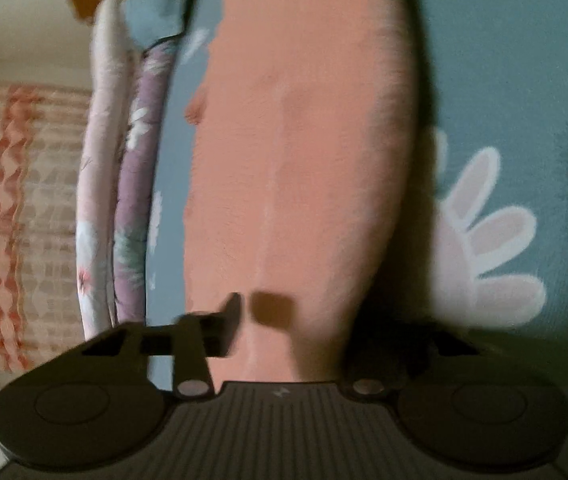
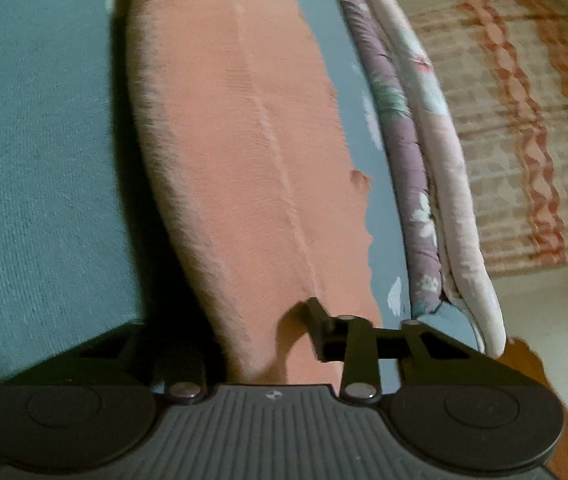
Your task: Fold clothes
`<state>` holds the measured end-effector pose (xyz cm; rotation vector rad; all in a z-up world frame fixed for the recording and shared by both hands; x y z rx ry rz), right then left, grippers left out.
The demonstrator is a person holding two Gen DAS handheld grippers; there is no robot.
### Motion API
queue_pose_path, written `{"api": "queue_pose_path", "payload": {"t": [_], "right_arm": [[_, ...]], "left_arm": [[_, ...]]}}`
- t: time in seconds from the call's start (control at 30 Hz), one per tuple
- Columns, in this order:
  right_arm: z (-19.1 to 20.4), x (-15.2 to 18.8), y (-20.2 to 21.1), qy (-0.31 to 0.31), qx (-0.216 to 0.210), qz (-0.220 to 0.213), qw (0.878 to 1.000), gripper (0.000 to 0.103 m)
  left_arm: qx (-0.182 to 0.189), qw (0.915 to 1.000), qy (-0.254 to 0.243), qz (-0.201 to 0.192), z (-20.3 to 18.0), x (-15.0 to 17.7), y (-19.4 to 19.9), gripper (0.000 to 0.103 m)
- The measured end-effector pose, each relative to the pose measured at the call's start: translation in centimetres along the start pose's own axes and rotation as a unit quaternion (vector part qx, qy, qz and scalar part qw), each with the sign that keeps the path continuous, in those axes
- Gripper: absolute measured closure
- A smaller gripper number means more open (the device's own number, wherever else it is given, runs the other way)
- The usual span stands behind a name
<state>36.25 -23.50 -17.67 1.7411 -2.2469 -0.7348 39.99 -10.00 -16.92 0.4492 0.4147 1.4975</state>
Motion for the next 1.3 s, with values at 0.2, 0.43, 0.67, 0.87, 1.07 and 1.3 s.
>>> {"api": "queue_pose_path", "payload": {"t": [0.2, 0.43, 0.67, 0.87, 1.07, 1.3], "right_arm": [[0.5, -0.1, -0.2, -0.005, -0.007, -0.004, 1.0, 0.083], [-0.7, -0.1, 0.1, -0.008, -0.039, -0.009, 0.999, 0.084], [-2.2, -0.3, 2.1, -0.021, -0.028, -0.022, 0.999, 0.09], [-2.8, -0.6, 5.2, -0.033, -0.02, -0.031, 0.999, 0.09], [-0.8, 0.1, 10.4, -0.023, -0.024, -0.036, 0.999, 0.09], [4.1, 1.5, 17.4, 0.002, -0.016, -0.038, 0.999, 0.09]], "left_arm": [[-0.016, 0.9996, 0.023, -0.006, -0.1, 0.1, -0.1, 0.091], [-0.004, 1.0, 0.001, 0.003, 0.3, 0.0, 0.2, 0.086], [-0.027, 0.9996, 0.01, 0.005, 0.2, 0.4, 1.9, 0.095], [-0.045, 0.9986, 0.027, 0.01, 1.3, 1.1, 4.5, 0.096], [-0.042, 0.9989, 0.02, -0.006, -1.3, 2.3, 10.0, 0.095], [-0.059, 0.9977, -0.007, -0.032, -6.6, 4.1, 16.7, 0.095]]}}
Point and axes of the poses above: each gripper's, at about its wrist camera, not at the fingertips, and y roughly against the way its jaws point, z to its left, x to its underside, the point moved 7 cm from there along -y, roughly the way its jaws point, and after that the axes turned 1 degree about z, right-handed, at the moved point
